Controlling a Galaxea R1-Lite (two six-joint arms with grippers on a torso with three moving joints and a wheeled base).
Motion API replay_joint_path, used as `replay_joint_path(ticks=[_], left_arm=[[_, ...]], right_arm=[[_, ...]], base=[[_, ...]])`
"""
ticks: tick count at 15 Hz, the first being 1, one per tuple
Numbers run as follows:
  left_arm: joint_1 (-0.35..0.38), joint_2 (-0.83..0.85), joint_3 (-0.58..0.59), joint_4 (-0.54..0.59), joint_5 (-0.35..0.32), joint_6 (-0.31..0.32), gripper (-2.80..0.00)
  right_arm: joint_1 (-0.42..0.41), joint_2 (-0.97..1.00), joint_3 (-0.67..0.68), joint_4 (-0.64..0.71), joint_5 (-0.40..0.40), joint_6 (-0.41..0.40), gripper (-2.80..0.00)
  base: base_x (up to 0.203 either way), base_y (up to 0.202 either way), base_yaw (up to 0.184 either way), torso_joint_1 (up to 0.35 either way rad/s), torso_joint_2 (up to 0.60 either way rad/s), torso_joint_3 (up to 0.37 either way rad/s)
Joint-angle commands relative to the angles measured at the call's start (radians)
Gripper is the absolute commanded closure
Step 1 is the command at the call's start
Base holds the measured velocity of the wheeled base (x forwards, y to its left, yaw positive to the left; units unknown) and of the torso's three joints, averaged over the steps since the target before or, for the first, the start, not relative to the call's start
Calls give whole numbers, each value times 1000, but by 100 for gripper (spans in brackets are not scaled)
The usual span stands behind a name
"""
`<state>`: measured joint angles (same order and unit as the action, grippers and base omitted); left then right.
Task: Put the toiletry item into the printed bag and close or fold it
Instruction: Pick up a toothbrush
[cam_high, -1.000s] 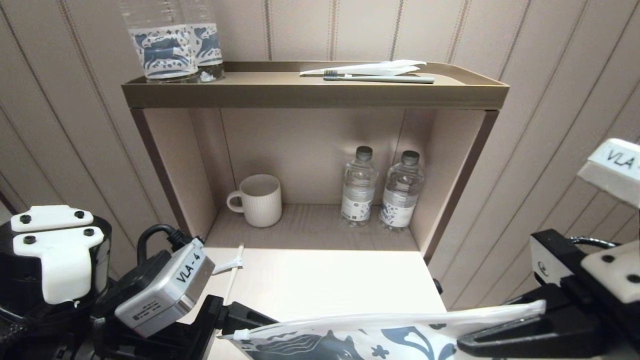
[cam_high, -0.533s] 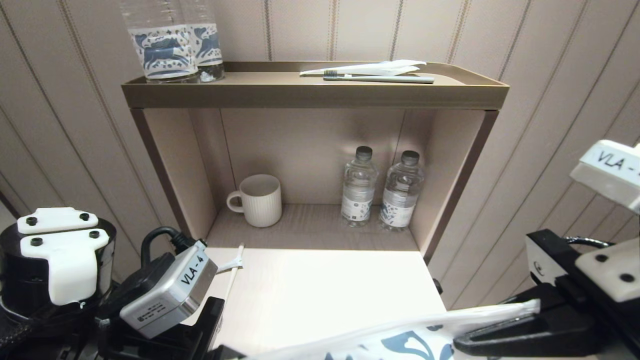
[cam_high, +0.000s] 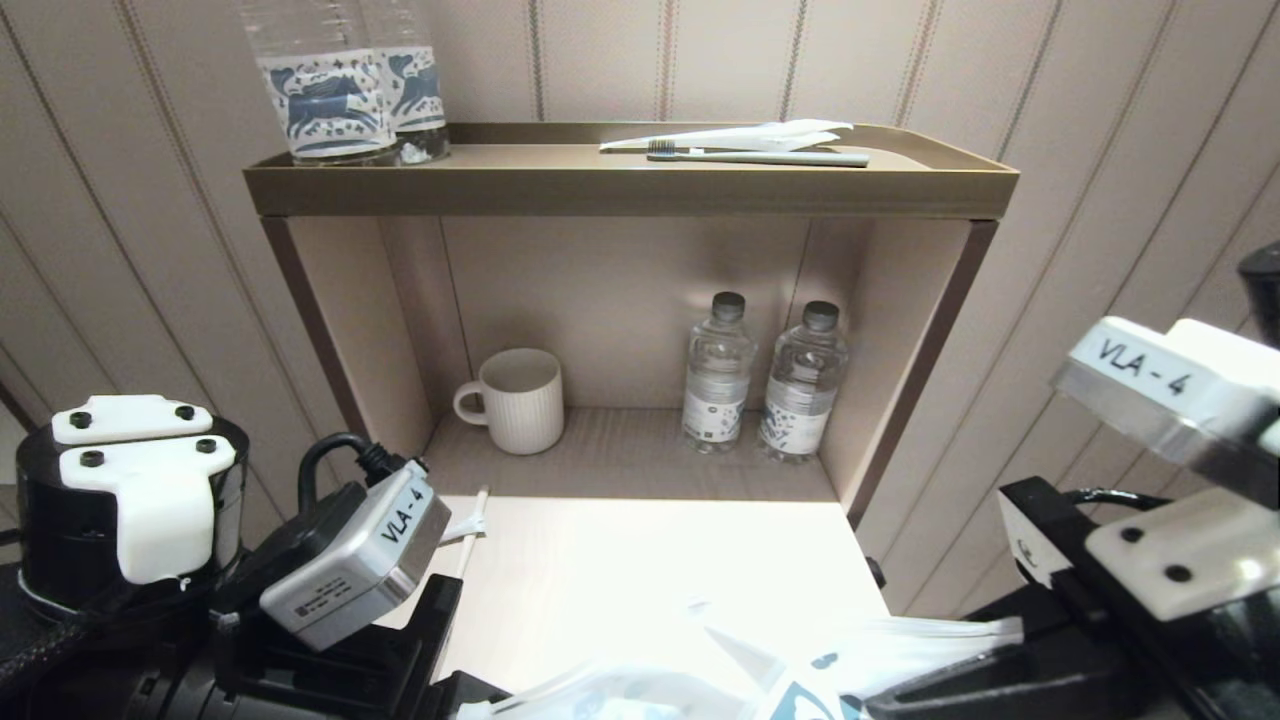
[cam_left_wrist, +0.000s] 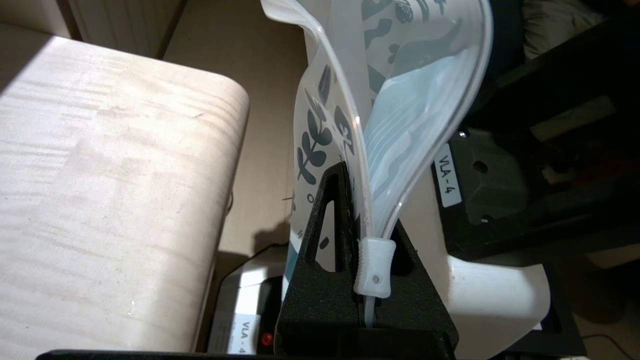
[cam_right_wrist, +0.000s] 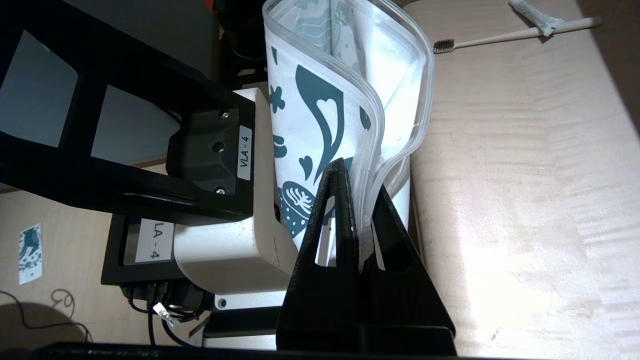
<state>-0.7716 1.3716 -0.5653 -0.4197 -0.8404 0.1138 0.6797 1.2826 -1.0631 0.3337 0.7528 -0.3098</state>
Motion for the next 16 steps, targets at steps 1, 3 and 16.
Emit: replay_joint_path(ticks=[1,3,16], left_arm=[[0,37,-19,-2,-3,1,0],[0,79,-37,-3,-2,2,0],[61,199,-122,-4,109,115,0]], right_arm=[[12,45,-14,2,4,-3,0],[21,90,-34,2,5,-3,0],[-37,129,-37,1,-1,-6,0]], base=[[0,0,0,0,0,0],[0,0,0,0,0,0],[0,0,0,0,0,0]])
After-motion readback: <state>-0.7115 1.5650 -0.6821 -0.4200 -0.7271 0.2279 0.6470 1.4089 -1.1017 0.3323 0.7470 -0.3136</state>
